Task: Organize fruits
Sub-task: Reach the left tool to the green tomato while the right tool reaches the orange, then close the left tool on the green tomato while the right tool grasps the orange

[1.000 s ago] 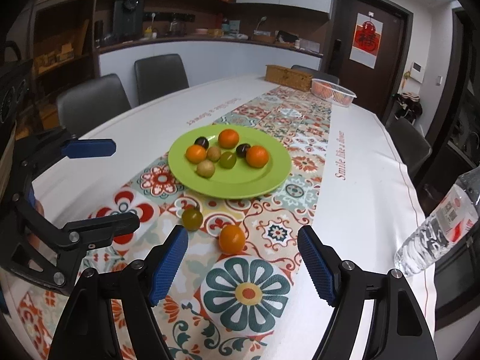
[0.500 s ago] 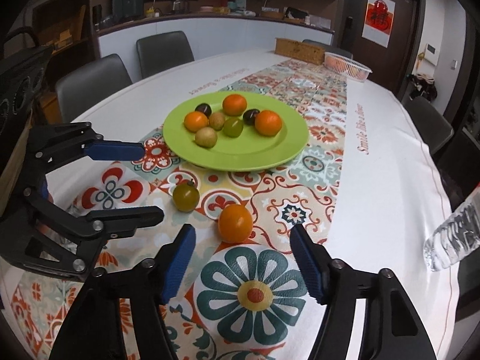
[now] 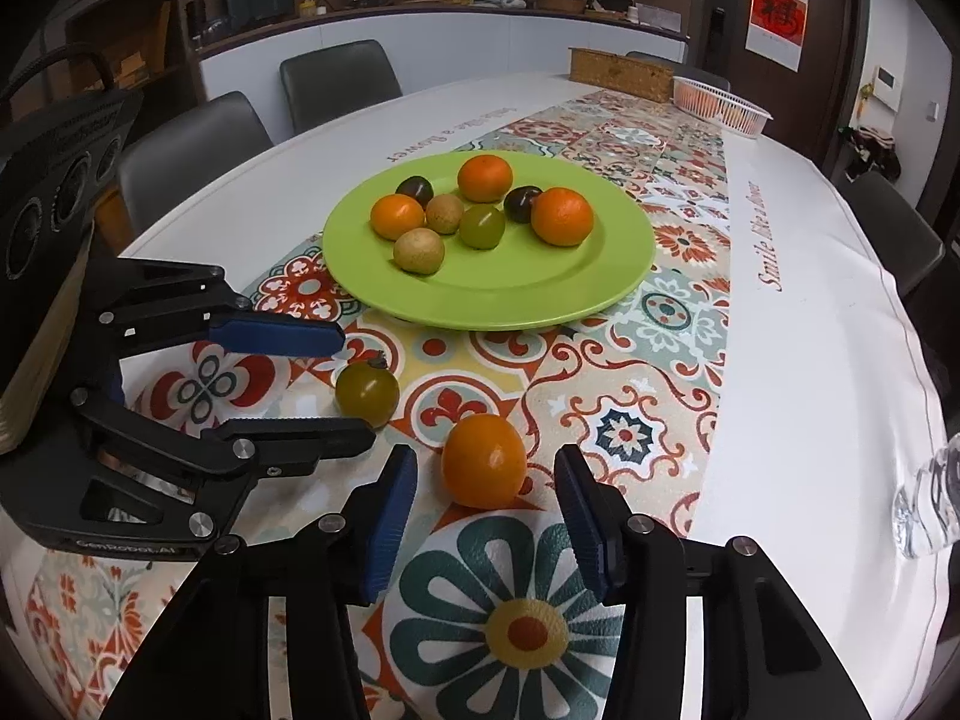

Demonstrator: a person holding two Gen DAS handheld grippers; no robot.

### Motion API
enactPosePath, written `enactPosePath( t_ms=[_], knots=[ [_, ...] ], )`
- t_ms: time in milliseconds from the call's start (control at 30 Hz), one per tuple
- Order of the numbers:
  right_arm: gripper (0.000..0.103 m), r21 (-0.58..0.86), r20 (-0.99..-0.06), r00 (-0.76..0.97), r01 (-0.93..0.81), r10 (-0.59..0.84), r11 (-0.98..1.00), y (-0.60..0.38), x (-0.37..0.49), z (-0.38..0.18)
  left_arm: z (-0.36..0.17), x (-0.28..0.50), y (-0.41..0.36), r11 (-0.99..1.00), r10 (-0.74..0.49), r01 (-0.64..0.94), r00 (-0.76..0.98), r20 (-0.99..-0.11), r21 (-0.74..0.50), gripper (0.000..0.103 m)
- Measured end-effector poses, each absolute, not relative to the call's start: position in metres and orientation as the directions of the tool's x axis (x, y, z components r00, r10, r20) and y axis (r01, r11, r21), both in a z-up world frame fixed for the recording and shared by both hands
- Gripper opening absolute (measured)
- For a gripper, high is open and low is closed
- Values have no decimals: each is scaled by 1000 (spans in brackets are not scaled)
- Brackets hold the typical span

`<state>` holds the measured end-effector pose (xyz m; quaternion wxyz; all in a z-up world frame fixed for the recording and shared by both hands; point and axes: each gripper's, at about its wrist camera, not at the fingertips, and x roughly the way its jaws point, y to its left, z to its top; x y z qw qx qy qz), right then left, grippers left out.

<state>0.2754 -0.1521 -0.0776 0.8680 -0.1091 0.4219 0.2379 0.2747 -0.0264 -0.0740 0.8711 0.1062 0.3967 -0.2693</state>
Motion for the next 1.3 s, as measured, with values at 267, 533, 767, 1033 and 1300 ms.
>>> enactPosePath(
  t_ms=[267,533,767,1033,1300],
  knots=[
    [35,61,-795,499,-502,346,863,-153,282,-83,-75,285,-30,843,-397,534,530,-749,-69,27],
    [32,84,-795,495,-483,351,872,-155,282,-85,-77,289,-31,860,-391,502,530,-753,-93,27],
    [31,99,-781,513,-461,356,882,-159,277,-79,-77,288,-33,868,-374,490,537,-756,-81,26],
    [32,110,-755,546,-442,364,890,-165,269,-64,-59,276,-30,887,-357,454,568,-742,-79,26],
    [32,90,-714,598,-438,364,895,-170,255,-40,-37,256,-25,906,-333,418,611,-718,-64,26]
  ],
)
